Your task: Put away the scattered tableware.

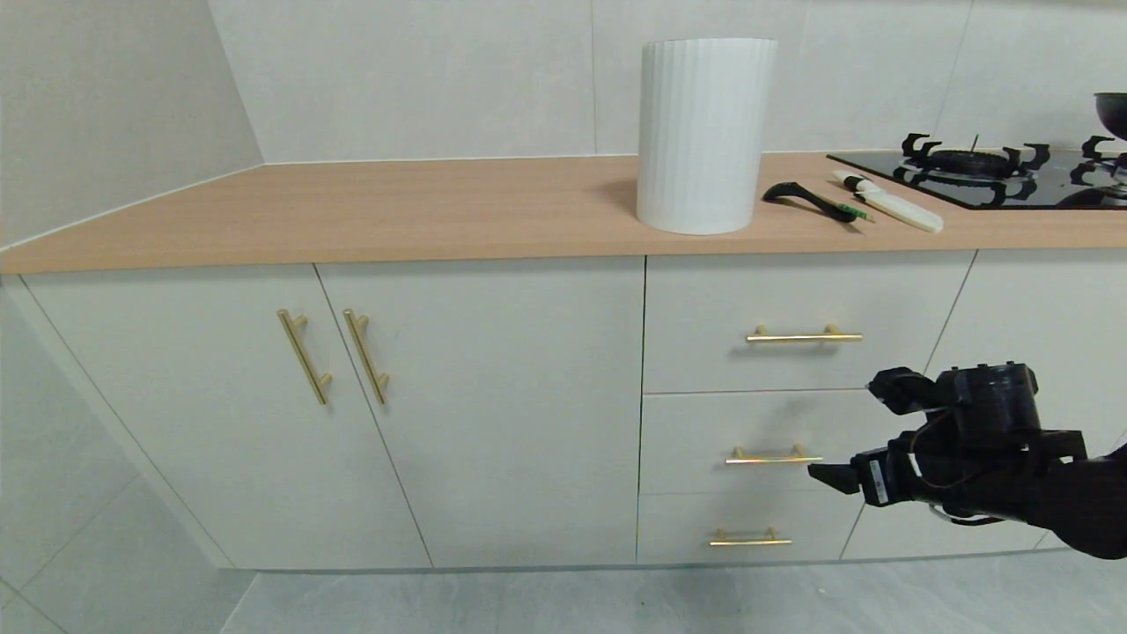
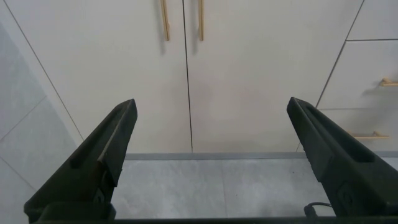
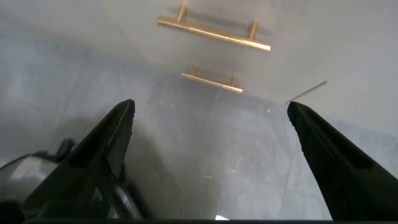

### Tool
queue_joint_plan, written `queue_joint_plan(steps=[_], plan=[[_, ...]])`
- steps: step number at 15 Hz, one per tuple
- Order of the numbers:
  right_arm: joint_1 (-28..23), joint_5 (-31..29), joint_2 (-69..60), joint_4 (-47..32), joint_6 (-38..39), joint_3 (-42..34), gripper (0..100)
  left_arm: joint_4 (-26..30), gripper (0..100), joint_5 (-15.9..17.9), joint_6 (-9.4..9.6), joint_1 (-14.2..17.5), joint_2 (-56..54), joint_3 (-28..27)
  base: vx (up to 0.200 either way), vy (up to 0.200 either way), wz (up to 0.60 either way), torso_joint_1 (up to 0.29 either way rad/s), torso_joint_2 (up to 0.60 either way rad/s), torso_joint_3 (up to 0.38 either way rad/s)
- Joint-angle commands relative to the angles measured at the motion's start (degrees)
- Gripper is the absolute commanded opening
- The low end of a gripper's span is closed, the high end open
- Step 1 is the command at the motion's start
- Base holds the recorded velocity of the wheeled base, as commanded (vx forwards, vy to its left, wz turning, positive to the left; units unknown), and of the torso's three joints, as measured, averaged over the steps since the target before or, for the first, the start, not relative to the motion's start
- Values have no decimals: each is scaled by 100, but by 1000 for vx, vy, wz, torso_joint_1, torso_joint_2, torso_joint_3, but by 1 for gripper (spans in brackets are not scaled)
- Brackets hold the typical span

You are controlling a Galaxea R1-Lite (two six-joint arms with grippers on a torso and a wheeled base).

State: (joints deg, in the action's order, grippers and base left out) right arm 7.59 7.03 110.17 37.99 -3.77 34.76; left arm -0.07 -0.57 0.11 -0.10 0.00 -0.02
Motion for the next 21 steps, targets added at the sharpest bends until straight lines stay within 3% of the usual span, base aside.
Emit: queue_joint_plan(steps=[1, 8, 10, 13, 21], plan=[[32, -194, 629, 280, 324, 128, 100, -1, 100, -4, -2, 1, 9, 2, 0, 0, 0, 0, 0, 0], [278, -1213, 1719, 1703, 491, 365, 100, -1, 100, -4, -2, 1, 9, 2, 0, 0, 0, 0, 0, 0], [313, -1433, 2141, 1800, 561, 611, 100, -1, 100, -4, -2, 1, 9, 2, 0, 0, 0, 0, 0, 0], [418, -1503, 2360, 1853, 1150, 919, 100, -1, 100, -4, -2, 1, 9, 2, 0, 0, 0, 0, 0, 0], [453, -1697, 2940, 2327, 1150, 1315, 100, -1, 100, -4, -2, 1, 9, 2, 0, 0, 0, 0, 0, 0]])
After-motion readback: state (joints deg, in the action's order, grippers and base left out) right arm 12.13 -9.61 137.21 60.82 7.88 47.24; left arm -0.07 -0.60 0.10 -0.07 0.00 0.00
